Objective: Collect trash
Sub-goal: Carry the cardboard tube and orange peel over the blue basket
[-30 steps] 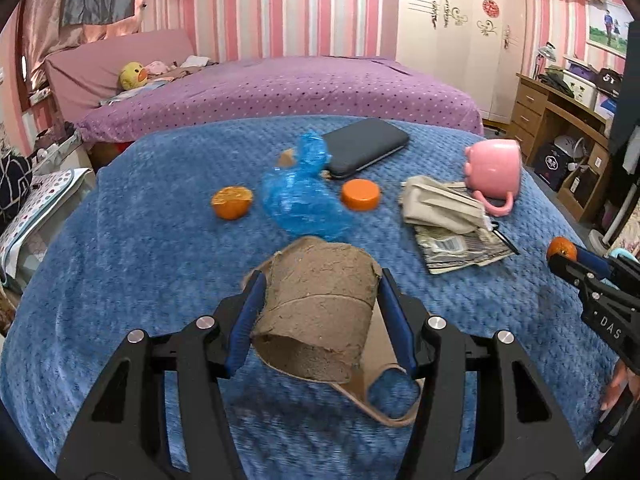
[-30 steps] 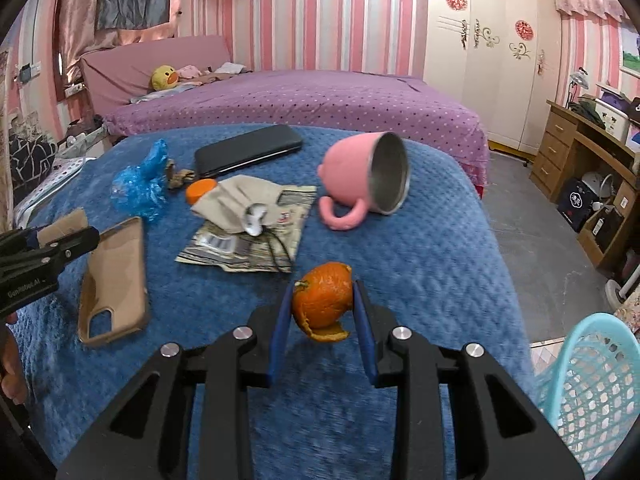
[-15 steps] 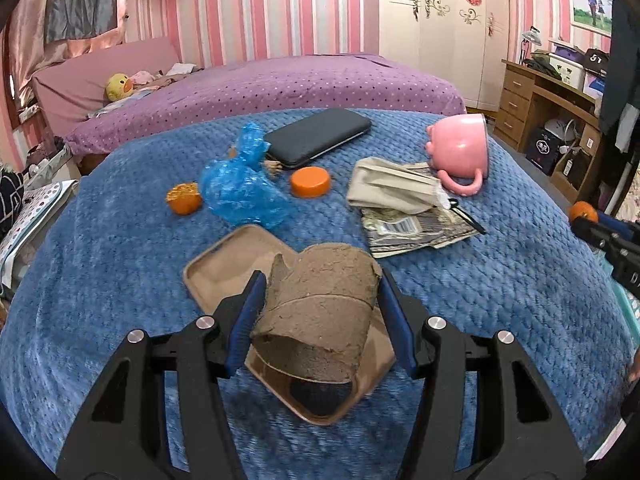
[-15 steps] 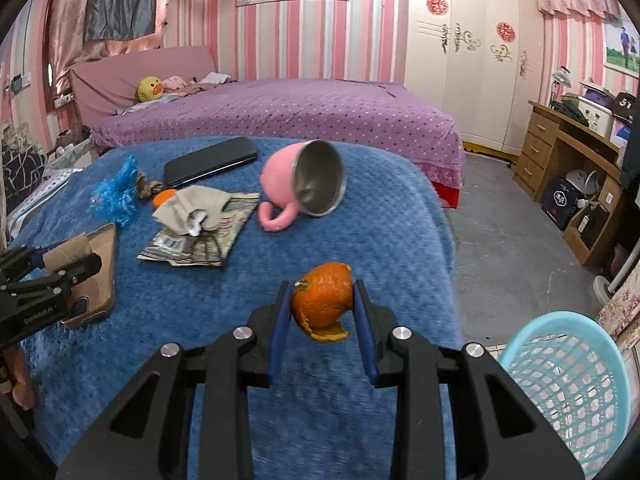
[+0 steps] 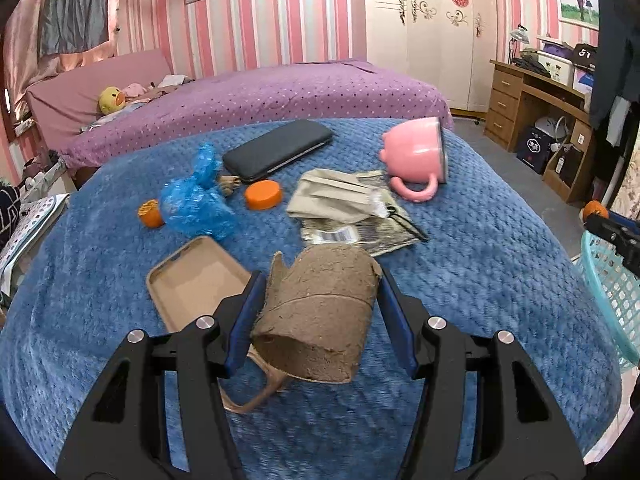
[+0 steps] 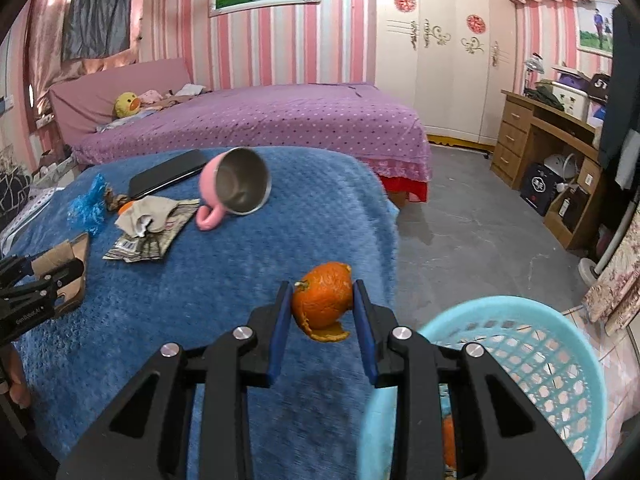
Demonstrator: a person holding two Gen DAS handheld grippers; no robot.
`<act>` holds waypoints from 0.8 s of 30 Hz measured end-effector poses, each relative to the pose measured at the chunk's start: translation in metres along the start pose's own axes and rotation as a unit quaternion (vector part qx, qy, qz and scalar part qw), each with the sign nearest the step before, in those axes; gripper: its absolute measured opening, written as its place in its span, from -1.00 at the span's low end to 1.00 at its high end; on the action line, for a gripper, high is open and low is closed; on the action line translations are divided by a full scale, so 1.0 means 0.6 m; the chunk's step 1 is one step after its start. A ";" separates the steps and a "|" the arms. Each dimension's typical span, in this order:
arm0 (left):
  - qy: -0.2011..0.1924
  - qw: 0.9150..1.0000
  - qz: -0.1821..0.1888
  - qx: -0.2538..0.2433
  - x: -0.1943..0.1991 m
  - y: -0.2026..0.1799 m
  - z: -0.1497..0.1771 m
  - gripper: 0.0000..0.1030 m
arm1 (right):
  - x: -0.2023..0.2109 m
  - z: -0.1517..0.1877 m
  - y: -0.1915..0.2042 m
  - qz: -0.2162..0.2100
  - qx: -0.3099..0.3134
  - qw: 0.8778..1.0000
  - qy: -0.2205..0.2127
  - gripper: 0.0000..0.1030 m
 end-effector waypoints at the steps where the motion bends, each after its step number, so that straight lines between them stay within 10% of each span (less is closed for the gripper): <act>1: 0.000 1.000 0.003 0.002 0.002 -0.011 0.000 0.08 | 0.003 0.001 -0.008 0.001 -0.003 1.000 -0.001 -0.40; 24: -0.015 0.989 0.114 -0.090 0.024 -0.374 -0.006 0.08 | 0.041 0.077 -0.270 0.085 -0.084 0.993 0.006 -0.40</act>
Point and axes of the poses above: each gripper's, at about its wrist camera, not at the fingertips, and x roughly against the way its jaws point, y to its left, z to its underside, the point moved 1 cm from there along -x, roughly the way its jaws point, and after that the axes turned 11 degrees about y, right-handed, at the moved point
